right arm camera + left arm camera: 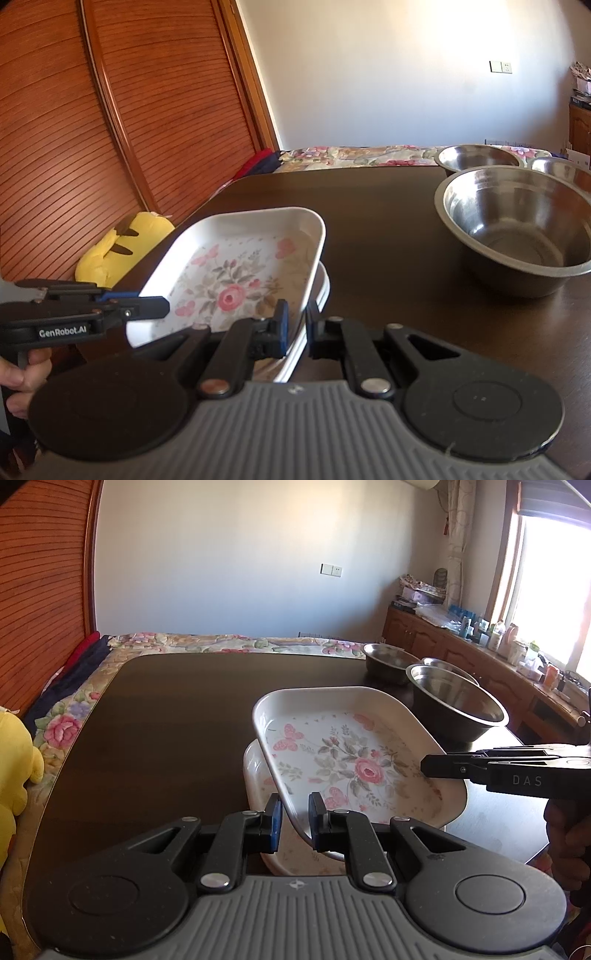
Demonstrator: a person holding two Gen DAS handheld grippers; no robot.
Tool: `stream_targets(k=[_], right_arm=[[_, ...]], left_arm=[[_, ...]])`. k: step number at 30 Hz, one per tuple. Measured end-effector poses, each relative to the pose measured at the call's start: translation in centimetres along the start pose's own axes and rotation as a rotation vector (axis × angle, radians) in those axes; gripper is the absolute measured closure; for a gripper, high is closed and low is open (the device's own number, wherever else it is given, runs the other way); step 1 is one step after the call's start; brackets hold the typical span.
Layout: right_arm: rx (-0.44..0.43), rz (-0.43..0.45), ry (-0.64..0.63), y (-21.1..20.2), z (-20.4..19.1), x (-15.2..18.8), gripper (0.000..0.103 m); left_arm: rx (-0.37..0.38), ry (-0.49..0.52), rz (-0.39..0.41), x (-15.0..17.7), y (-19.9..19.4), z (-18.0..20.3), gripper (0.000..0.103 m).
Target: Organize plates and bowls
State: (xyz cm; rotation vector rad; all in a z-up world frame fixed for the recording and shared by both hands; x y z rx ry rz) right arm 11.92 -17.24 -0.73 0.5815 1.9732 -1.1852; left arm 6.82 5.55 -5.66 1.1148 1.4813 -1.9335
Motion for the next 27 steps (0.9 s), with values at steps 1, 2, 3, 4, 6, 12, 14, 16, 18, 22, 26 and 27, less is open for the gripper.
stream_targets(k=[1, 2, 3, 4, 6, 12, 14, 16, 18, 22, 26, 27], right_arm=[[-0.001, -0.001, -0.001, 0.1, 0.0, 0.1, 0.092], [-0.001, -0.002, -0.001, 0.1, 0.0, 0.2, 0.092], [0.000, -0.003, -0.003, 0.1, -0.1, 0.3, 0.092], [0.001, -0.004, -0.005, 0.2, -0.1, 0.4, 0.092], [0.006, -0.006, -0.011, 0.4, -0.2, 0.6, 0.092], [0.006, 0.001, -0.017, 0.2, -0.4, 0.9, 0.091], [0.005, 0.006, -0.014, 0.1, -0.4, 0.9, 0.091], [0.007, 0.012, -0.016, 0.0, -0.5, 1.0, 0.090], [0.008, 0.016, -0.016, -0.1, -0.6, 1.2, 0.089], [0.006, 0.020, -0.020, -0.1, -0.8, 1.5, 0.088], [0.004, 0.019, -0.018, -0.2, -0.9, 1.6, 0.088], [0.002, 0.019, -0.016, -0.3, -0.8, 1.6, 0.088]], left_arm=[[0.000, -0.002, -0.001, 0.1, 0.0, -0.1, 0.086], [-0.001, -0.004, -0.002, 0.2, 0.1, -0.1, 0.086], [-0.002, -0.004, -0.003, 0.3, 0.0, -0.1, 0.086], [-0.003, -0.005, -0.004, 0.4, 0.1, -0.2, 0.086], [-0.006, -0.005, -0.006, 0.3, 0.1, -0.1, 0.086], [-0.014, -0.002, -0.011, 0.6, 0.3, 0.0, 0.086], [-0.012, -0.004, -0.008, 0.7, 0.3, 0.0, 0.086], [-0.011, -0.008, -0.007, 0.7, 0.4, -0.1, 0.086], [-0.017, -0.005, -0.003, 0.6, 0.4, -0.1, 0.086], [-0.027, 0.000, 0.004, 0.6, 0.4, -0.3, 0.086], [-0.032, 0.007, 0.006, 0.7, 0.3, -0.4, 0.086], [-0.033, 0.007, 0.007, 0.7, 0.2, -0.4, 0.086]])
Point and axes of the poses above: each gripper's, at about its wrist camera, not at the fingertips, and y roughly the way its jaws point, z to its right, x to its underside, the point moved 3 cm from there along y, roughly the way its jaws point, and after that the axes turned 3 degrees about y, right-handed, at the moved point
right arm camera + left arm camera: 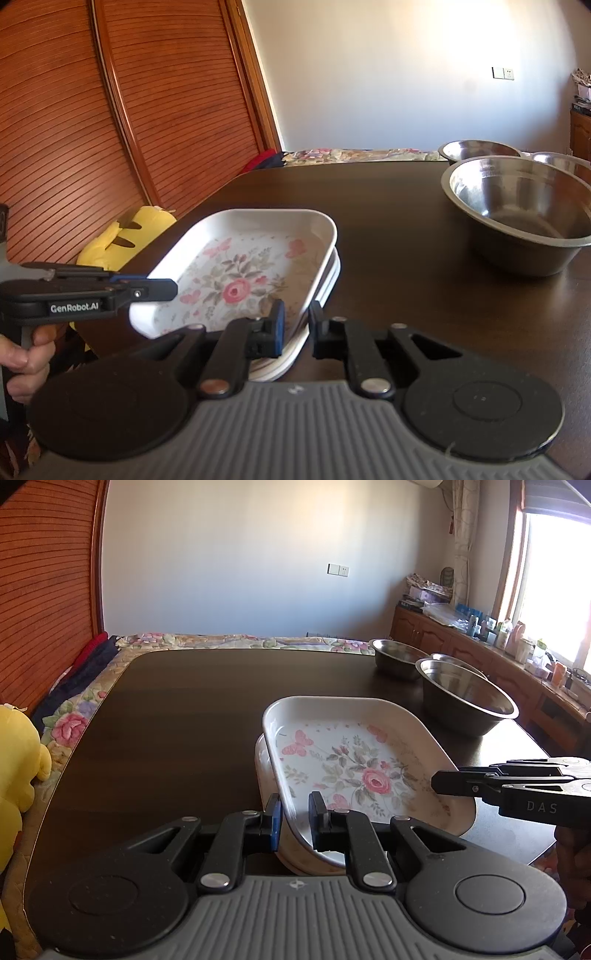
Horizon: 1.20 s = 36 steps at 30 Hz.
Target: Organize plates and bowls
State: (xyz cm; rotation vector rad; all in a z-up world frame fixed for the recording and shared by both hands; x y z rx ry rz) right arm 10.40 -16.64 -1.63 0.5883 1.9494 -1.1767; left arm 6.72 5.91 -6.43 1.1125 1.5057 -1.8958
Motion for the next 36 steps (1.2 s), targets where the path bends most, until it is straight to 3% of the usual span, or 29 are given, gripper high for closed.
stream_targets(k=[5, 13, 20, 26, 36], right_arm=[[-0.002, -0.004, -0.006, 0.0, -0.1, 0.2, 0.088], [-0.001, 0.015, -0.013, -0.4, -0.2, 0.0, 0.088], [0.005, 0.039, -0.009, -1.0, -0.1, -0.2, 0.088], [0.018, 0.076, -0.003, -2.0, 0.6, -0.8, 0.088], [0.084, 0.155, 0.007, -4.7, 3.2, -1.7, 0.088]], left_arm=[[-0.044, 0.034, 0.002, 0.0, 0.1, 0.4, 0.083], [-0.037, 0.019, 0.008, 0.2, 0.0, 0.0, 0.083], [-0.033, 0.016, 0.035, -0.1, -0.7, 0.1, 0.060], [-0.027, 0.019, 0.061, -1.0, -1.0, 0.9, 0.048], [0.019, 0.052, 0.093, -2.6, 0.0, 4.1, 0.040]])
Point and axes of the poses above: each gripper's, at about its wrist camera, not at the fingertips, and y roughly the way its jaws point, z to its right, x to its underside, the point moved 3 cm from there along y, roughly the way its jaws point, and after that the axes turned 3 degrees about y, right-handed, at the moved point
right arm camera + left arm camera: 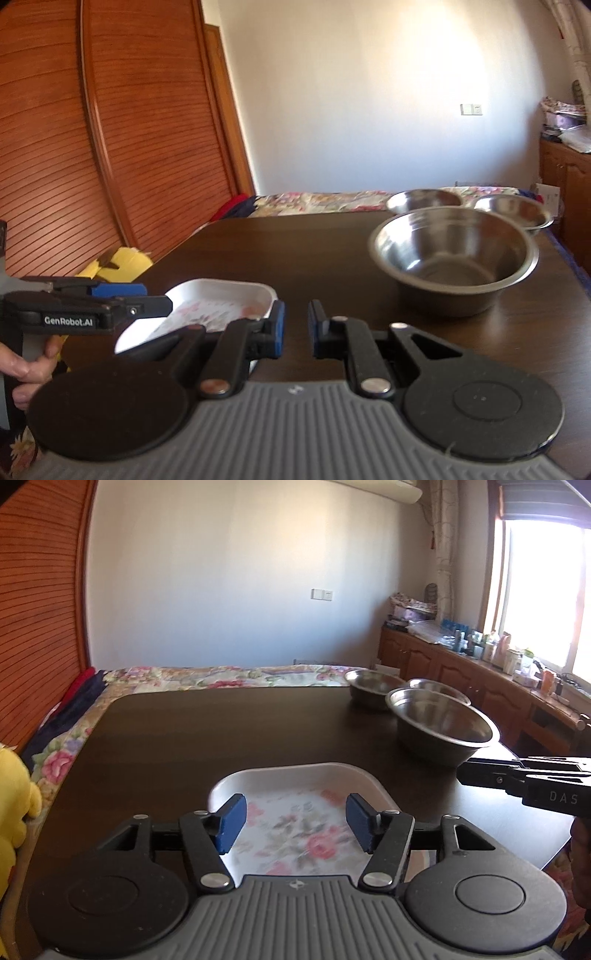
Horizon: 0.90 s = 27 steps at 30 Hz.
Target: Organize plates and bowls
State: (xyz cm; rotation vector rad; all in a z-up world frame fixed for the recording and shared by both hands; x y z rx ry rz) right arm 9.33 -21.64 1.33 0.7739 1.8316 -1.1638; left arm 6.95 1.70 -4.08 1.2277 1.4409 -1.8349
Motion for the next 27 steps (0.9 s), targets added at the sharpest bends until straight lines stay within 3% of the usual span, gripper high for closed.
stream_targets(k=[18, 19, 22, 27], right_arm=[[0.162, 0.105, -0.015, -2.3, 8.2, -2.3, 0.087], [0.167, 0.108, -0.010, -2.2, 8.8, -2.4, 0.085], [0.176, 0.118, 0.004, -2.0, 10.5, -2.8, 0.055], [0.195, 0.113, 0.003, -0.7, 13.2, -3.4, 0.052]], left_arm=[[0.126, 0.102, 0.001, -3.4, 5.8, 9.2, 0.031], [0.127, 0.106, 0.002, -3.6, 6.1, 9.5, 0.029], [0.126, 0.113, 0.010, -4.1, 7.1, 10.5, 0.026], [0.120, 0.102, 0.020, -5.0, 8.9, 11.8, 0.022]])
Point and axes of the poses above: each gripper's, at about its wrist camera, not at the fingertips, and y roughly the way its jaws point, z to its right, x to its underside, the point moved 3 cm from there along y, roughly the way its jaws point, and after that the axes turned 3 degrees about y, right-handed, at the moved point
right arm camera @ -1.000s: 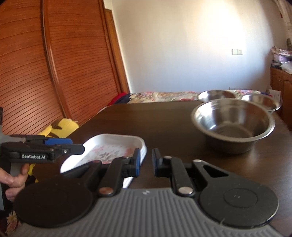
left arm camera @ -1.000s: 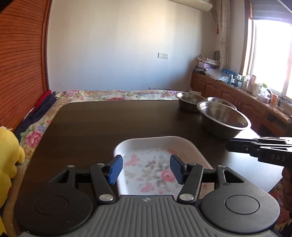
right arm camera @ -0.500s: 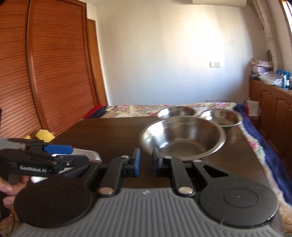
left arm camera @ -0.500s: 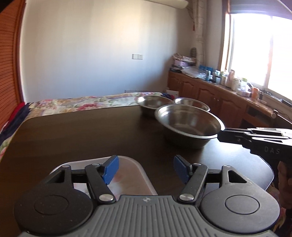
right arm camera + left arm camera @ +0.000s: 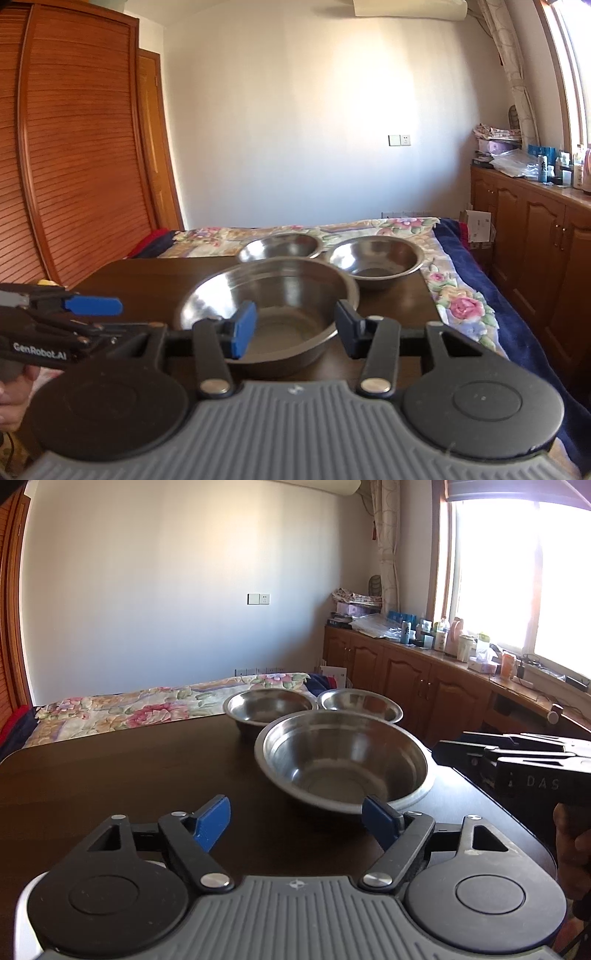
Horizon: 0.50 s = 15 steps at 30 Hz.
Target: Organize plates and bowls
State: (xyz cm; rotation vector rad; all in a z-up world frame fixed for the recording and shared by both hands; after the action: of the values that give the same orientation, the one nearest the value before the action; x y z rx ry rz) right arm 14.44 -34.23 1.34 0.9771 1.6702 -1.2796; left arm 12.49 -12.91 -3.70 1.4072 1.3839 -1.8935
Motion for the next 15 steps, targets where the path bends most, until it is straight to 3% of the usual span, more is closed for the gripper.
stream_targets(k=[15], right_arm=[[-0.033, -0.046, 0.027, 5.7, 2.9, -0.5, 0.051]], left_arm=[[-0.041, -0.074, -0.021, -1.5, 4.8, -0.1, 0.022]])
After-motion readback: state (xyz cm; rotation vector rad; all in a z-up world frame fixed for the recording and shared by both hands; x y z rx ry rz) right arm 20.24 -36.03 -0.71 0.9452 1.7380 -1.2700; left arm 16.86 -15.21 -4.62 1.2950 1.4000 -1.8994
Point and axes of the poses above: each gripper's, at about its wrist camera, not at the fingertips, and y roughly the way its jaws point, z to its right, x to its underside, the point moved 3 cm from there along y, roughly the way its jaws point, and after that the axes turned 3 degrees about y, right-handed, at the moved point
